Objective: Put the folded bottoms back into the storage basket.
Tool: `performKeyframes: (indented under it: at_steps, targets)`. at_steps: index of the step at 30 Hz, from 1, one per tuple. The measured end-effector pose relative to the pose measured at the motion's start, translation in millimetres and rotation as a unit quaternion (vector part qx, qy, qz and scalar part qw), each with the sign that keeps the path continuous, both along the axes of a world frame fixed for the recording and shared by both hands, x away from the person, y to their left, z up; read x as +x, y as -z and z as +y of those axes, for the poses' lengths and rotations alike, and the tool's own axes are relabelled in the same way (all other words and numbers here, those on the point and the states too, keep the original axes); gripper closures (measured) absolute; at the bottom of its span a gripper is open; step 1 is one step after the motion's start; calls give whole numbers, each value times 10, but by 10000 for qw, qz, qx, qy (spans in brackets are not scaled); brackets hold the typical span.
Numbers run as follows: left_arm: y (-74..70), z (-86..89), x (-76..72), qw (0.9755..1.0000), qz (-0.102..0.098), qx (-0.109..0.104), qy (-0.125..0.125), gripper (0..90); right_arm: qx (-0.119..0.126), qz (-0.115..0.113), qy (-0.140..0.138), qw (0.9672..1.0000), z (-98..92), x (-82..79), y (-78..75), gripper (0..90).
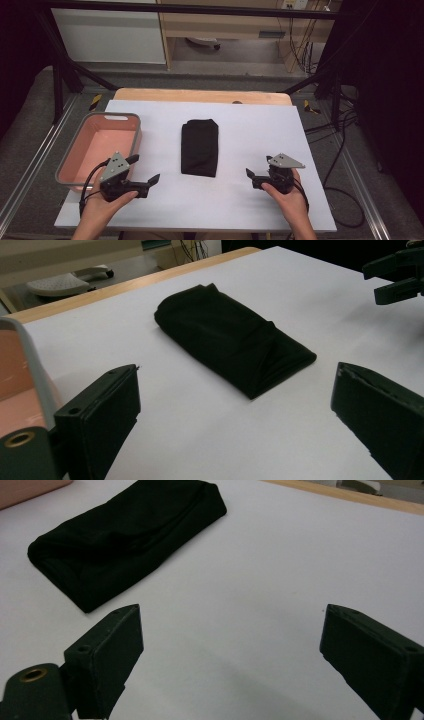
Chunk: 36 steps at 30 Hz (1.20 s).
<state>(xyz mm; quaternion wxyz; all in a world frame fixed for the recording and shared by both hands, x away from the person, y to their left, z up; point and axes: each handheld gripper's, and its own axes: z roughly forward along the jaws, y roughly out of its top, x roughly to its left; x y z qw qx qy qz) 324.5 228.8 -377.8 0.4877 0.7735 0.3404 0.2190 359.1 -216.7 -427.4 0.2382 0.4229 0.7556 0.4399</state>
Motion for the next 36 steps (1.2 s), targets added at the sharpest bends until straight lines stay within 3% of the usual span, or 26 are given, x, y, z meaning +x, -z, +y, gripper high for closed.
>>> performKeyframes:
  at_steps: [4, 7, 9, 20, 21, 28, 36]
  targets:
    - [44, -100, 67, 9999, 116, 14, 74, 68, -34, 48, -71, 10000, 13, -9, 1, 116]
    - [125, -241, 194, 9993, 340, 50, 109, 95, -36, 58, -82, 9999, 28, -12, -1, 117]
    - [151, -317, 267, 9988, 435, 229, 82, 114, -37, 65, -84, 9999, 38, -14, -4, 117]
    - [273, -617, 606, 9965, 620, 536, 182, 157, -167, 138, -145, 9997, 123, -7, 16, 113]
    - [324, -655, 648, 9958, 711, 551, 189, 163, -185, 130, -161, 9996, 128, -7, 20, 112]
    - [539, -681, 665, 9940, 860, 629, 255, 211, -179, 188, -167, 9995, 139, -9, 34, 111]
    - [663, -688, 612, 9924, 939, 724, 337, 305, -200, 268, -187, 9993, 203, -16, 52, 110]
